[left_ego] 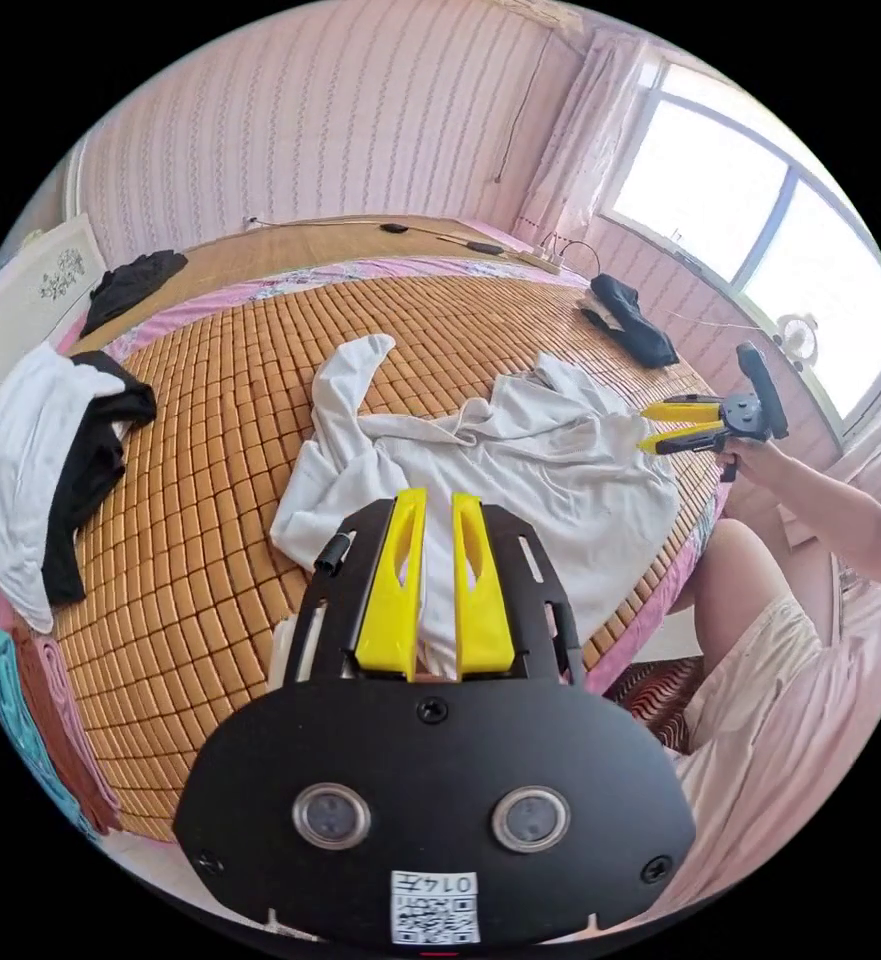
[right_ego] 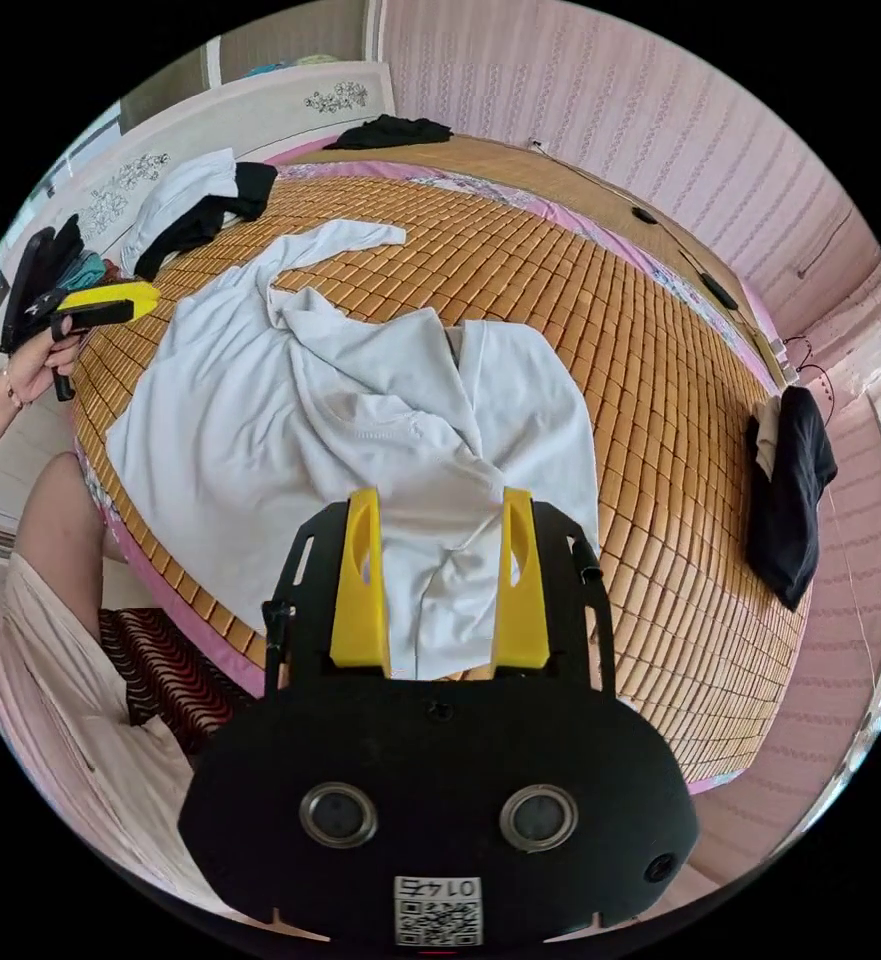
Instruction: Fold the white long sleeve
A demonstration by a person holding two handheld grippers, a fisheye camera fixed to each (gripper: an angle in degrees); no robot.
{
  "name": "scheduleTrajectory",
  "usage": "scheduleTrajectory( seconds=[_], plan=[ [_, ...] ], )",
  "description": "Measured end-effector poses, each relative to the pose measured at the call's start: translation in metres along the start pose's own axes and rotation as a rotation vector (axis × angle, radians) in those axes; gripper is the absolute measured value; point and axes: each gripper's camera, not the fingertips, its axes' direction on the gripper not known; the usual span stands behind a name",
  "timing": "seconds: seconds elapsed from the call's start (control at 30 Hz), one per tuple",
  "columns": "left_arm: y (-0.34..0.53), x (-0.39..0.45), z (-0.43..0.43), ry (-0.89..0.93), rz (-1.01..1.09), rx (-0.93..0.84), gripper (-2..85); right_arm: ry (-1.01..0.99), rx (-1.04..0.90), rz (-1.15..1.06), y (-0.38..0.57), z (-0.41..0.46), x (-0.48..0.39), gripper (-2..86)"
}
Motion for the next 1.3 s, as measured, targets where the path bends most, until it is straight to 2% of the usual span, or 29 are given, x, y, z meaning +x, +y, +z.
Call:
scheduleTrajectory(
  seconds=[0.07,0.13,0.2,0.27,0.37,0.53,0.67,0.8,0.87,0.93,1.0,1.07,1.23,1.3],
  plan=[
    [-0.023,-0.005,0.032,0.013,-0.032,-0.057,6.8,-0.005,-0.094,0.039,-0.01,0.019,0.004,12.3],
    [-0.034,-0.013,0.064,0.006,-0.079,-0.155,7.0,-0.102,-0.083,0.048,-0.011,0.015,0.007,6.3],
    [-0.03,-0.019,0.098,0.006,-0.119,-0.265,5.5,-0.076,0.002,0.009,0.001,-0.011,0.005,1.6],
    [-0.026,-0.02,0.095,-0.005,-0.101,-0.24,0.5,-0.058,0.079,-0.039,0.014,-0.034,0.004,0.6],
    [-0.025,-0.028,0.086,0.036,-0.131,-0.246,-0.6,-0.1,0.184,-0.06,0.033,-0.07,0.013,0.1],
    [-0.04,-0.026,0.016,0.069,-0.095,-0.044,-0.9,-0.127,0.335,-0.028,0.035,-0.119,0.038,-0.1],
    [-0.054,-0.023,-0.073,0.087,-0.067,0.205,-1.0,-0.157,0.531,0.017,0.039,-0.178,0.058,0.0],
    [-0.005,0.001,-0.144,0.078,0.036,0.35,-1.0,-0.174,0.641,-0.042,0.091,-0.207,0.039,0.3],
    [0.033,0.009,-0.147,0.072,0.024,0.315,-1.0,-0.197,0.583,-0.066,0.113,-0.187,0.023,0.6],
    [0.077,0.014,-0.128,0.07,-0.043,0.229,-0.9,-0.207,0.43,-0.074,0.129,-0.145,0.005,1.1],
    [0.132,0.011,-0.084,0.11,-0.18,0.027,-0.8,-0.168,0.139,-0.066,0.146,-0.085,-0.016,2.4],
    [0.161,0.012,-0.066,0.159,-0.255,-0.058,-0.5,-0.182,0.049,-0.078,0.157,-0.067,-0.028,2.9],
    [0.165,0.043,-0.065,0.126,-0.142,-0.107,1.0,-0.337,0.081,0.07,0.152,-0.069,-0.03,6.1],
    [0.146,0.07,-0.052,0.149,-0.002,-0.144,3.0,-0.36,0.01,0.095,0.137,-0.055,-0.037,11.1]
  ],
)
